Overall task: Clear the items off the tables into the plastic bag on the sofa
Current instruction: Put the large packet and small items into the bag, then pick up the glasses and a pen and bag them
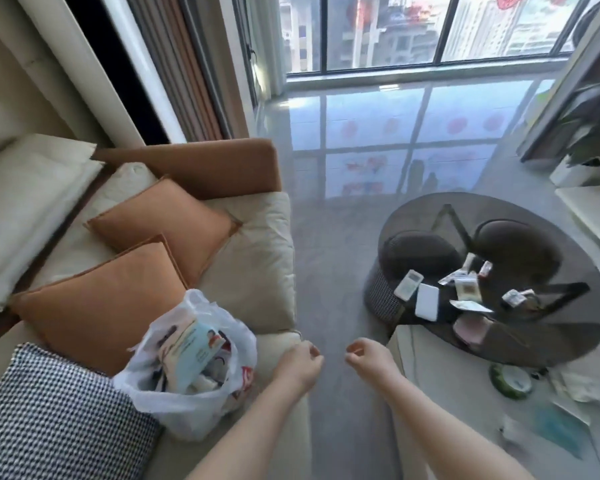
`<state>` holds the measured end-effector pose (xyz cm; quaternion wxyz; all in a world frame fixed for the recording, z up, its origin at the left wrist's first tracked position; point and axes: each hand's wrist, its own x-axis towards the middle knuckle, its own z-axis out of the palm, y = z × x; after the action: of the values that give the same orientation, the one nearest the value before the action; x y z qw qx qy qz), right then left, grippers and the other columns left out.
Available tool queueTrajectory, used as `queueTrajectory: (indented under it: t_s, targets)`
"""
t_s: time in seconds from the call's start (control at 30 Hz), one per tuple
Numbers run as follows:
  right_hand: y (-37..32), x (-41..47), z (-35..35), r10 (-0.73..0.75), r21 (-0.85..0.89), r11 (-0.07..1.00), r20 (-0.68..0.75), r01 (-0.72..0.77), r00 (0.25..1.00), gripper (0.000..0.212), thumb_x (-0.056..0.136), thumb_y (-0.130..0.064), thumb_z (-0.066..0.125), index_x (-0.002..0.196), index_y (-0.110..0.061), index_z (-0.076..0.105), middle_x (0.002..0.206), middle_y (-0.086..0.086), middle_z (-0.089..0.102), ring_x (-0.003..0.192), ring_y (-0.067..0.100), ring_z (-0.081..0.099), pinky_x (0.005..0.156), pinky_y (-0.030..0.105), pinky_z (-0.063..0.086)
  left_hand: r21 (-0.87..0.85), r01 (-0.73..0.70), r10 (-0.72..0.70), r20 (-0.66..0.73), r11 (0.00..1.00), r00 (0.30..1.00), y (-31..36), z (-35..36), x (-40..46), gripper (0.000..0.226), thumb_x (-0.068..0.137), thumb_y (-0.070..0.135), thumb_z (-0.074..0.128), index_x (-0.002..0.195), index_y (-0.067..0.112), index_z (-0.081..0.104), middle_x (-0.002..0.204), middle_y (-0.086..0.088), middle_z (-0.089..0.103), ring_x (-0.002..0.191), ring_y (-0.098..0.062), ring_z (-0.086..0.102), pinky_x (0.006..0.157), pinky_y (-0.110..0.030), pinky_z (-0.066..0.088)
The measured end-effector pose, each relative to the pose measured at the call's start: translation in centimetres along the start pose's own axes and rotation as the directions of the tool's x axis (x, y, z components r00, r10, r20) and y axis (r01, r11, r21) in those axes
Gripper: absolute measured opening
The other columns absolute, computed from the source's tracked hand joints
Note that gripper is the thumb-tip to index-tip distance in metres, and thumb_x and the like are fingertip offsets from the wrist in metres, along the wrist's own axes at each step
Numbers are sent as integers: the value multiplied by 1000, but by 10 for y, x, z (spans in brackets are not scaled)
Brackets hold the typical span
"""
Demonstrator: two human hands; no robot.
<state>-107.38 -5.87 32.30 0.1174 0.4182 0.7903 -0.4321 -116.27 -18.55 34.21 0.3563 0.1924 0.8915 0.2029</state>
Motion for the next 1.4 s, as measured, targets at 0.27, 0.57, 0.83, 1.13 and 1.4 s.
queueTrajectory:
  t_s: [0.27, 0.57, 0.83, 1.13, 1.4]
  targets:
    - [153, -39, -66, 192, 72, 980, -67, -188, 979, 21, 87, -27, 58, 104, -19, 67, 110, 2, 68, 101, 20, 63, 85, 26, 49, 192, -121, 94, 140, 974, 986, 84, 119, -15, 28, 90, 37, 51, 110, 23, 65, 118, 0, 66, 111, -19, 60, 93, -30, 48]
    - [302, -74, -82, 474, 191, 870, -78, -454, 877, 20, 89, -29, 54, 103, -23, 66, 112, 2, 68, 104, 22, 61, 85, 28, 48, 361, -266, 130, 359, 894, 924, 124, 244, -9, 30, 92, 41, 46, 110, 24, 63, 116, 3, 66, 108, -17, 60, 83, -29, 49]
    - [384, -47, -62, 624, 337, 749, -71, -570, 778, 21, 89, -23, 56, 108, -19, 64, 113, 3, 68, 104, 21, 61, 80, 25, 44, 456, -340, 127, 436, 823, 891, 124, 328, 47, 31, 91, 41, 45, 112, 29, 64, 119, 8, 64, 112, -14, 58, 85, -29, 50]
    - [459, 23, 12, 657, 459, 669, 4, -585, 754, 33, 89, -19, 58, 122, -15, 57, 112, 5, 65, 100, 21, 60, 81, 25, 43, 466, -425, 212, 442, 776, 872, 96, 439, 123, 29, 86, 31, 50, 110, 31, 68, 115, 7, 66, 114, -21, 51, 89, -33, 44]
    - [501, 62, 63, 671, 478, 652, -2, -589, 741, 32, 89, -17, 60, 121, -17, 60, 122, 5, 64, 112, 21, 59, 91, 26, 43, 532, -592, 330, 509, 605, 795, 69, 505, 171, 44, 90, 20, 52, 133, 27, 49, 134, 3, 50, 127, -25, 37, 98, -35, 32]
